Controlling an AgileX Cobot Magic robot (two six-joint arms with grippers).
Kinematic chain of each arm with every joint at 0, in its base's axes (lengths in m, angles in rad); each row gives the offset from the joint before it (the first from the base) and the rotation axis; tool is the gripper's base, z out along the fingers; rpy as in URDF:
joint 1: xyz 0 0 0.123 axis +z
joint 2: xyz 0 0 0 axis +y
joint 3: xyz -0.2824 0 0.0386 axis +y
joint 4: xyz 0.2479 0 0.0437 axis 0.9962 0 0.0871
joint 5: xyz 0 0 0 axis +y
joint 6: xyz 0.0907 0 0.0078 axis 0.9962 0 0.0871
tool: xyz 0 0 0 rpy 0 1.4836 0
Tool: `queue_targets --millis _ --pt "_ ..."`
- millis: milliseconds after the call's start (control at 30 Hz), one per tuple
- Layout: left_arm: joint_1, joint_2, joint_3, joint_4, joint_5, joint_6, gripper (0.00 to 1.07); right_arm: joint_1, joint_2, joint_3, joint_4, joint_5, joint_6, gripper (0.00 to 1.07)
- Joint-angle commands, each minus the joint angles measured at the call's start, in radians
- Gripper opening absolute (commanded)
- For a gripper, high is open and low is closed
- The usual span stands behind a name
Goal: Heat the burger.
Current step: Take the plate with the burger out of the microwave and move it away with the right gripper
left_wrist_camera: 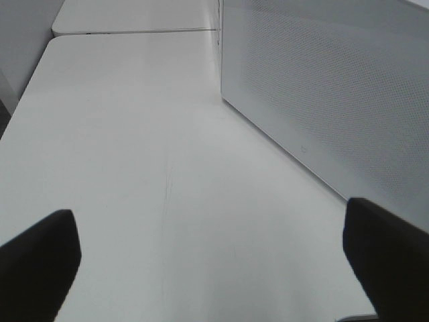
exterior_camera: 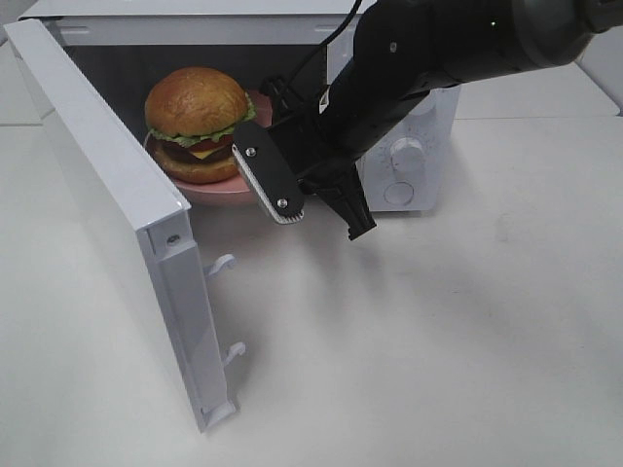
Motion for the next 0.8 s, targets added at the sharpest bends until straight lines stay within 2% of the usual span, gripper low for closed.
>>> queue_targets --millis 33,333,667,800 --pt "0.004 -0.007 0.004 -0.003 -0.007 0.000 1.00 -0.009 -0.063 0.040 0.050 -0.058 -0.040 0.00" --pt "0.004 -0.007 0.004 -0.003 -0.007 0.000 1.00 -0.009 -0.149 0.147 0.049 -0.064 -0.041 0.00" --pt "0.004 -0.007 0.004 -0.003 -0.007 0.000 1.00 -0.009 -0.312 0.363 0.049 -0.094 -0.037 0.00" --pt "0.004 -0.007 0.004 -0.003 -0.007 0.000 1.00 -0.008 -0.363 0.419 0.049 -0.097 -0.037 0.00"
